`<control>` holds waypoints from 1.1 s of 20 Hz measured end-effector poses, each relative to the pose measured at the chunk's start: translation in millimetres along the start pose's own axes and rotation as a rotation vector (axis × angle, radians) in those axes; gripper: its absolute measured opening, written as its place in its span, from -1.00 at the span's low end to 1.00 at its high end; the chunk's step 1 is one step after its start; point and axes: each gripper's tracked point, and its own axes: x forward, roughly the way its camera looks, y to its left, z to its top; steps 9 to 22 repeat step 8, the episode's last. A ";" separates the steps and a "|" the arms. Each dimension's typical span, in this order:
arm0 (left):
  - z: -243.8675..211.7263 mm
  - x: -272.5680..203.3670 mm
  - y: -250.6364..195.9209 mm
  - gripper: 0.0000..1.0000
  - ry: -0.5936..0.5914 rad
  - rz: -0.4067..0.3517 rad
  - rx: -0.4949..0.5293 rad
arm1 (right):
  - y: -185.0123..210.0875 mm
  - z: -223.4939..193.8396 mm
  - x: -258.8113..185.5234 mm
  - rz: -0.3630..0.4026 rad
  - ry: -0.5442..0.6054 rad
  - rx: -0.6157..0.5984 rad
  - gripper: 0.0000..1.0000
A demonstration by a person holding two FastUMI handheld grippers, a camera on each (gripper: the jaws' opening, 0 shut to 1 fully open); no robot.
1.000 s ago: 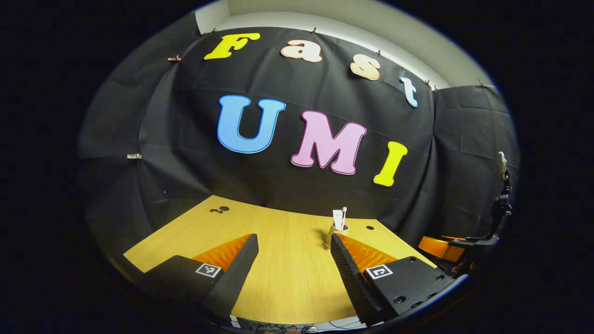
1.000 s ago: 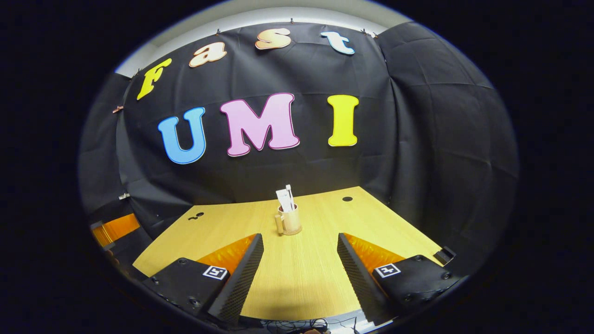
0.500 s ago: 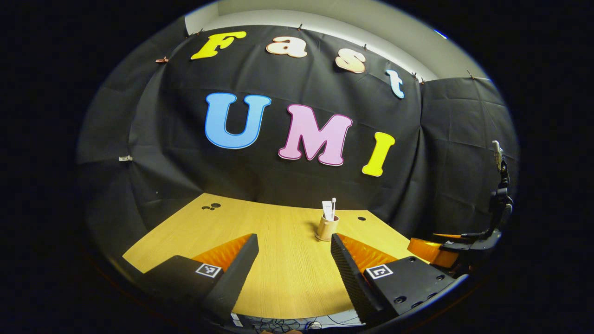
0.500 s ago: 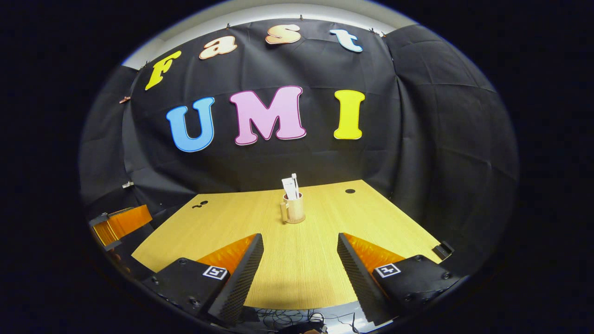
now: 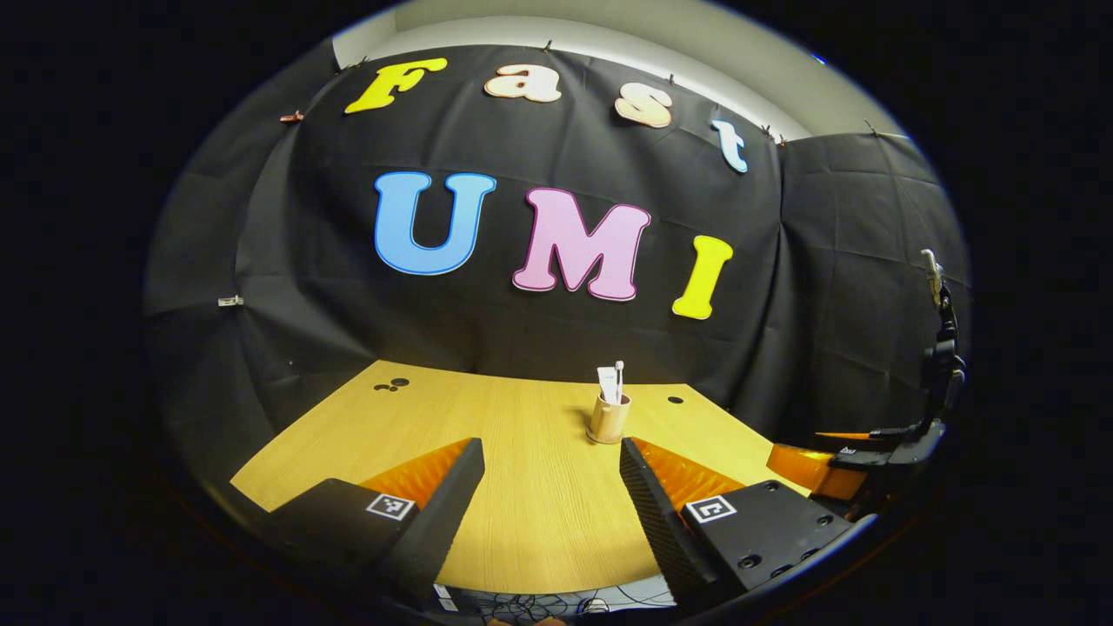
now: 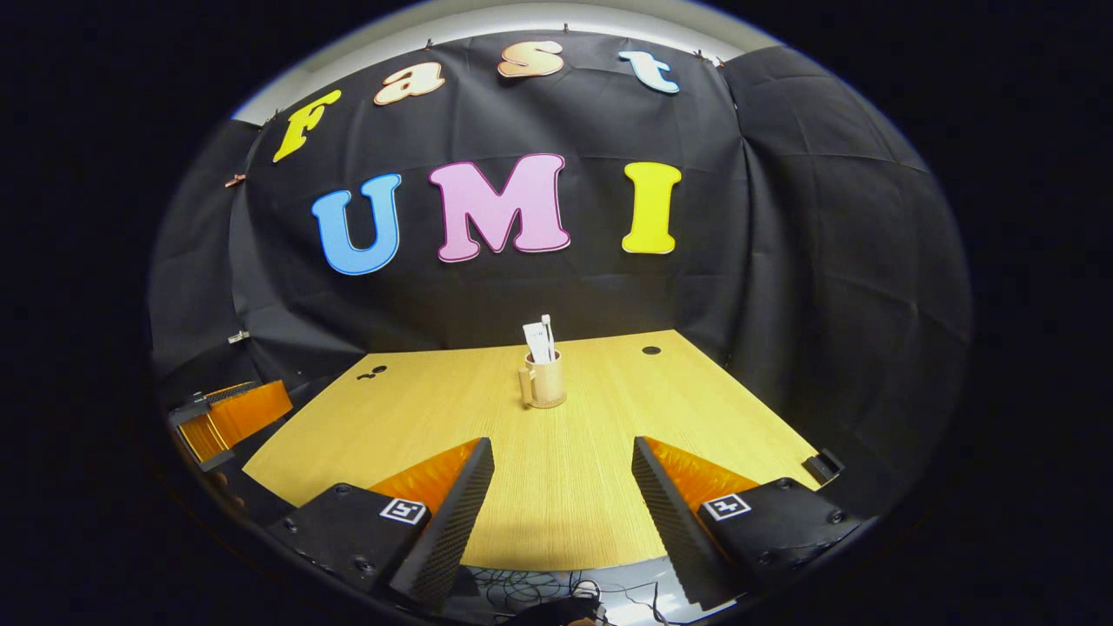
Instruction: Put the toothbrush and toothpaste on the desktop into the cup, then pick up the cup and place it on the coaster on the desktop.
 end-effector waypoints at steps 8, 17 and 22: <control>-3.4 5.4 -6.9 0.95 0.014 -0.001 0.027 | 11.6 -0.9 7.9 0.049 0.003 0.003 0.96; -3.4 5.4 -6.9 0.95 0.014 -0.001 0.027 | 11.6 -0.9 7.9 0.049 0.003 0.003 0.96; -3.4 5.4 -6.9 0.95 0.014 -0.001 0.027 | 11.6 -0.9 7.9 0.049 0.003 0.003 0.96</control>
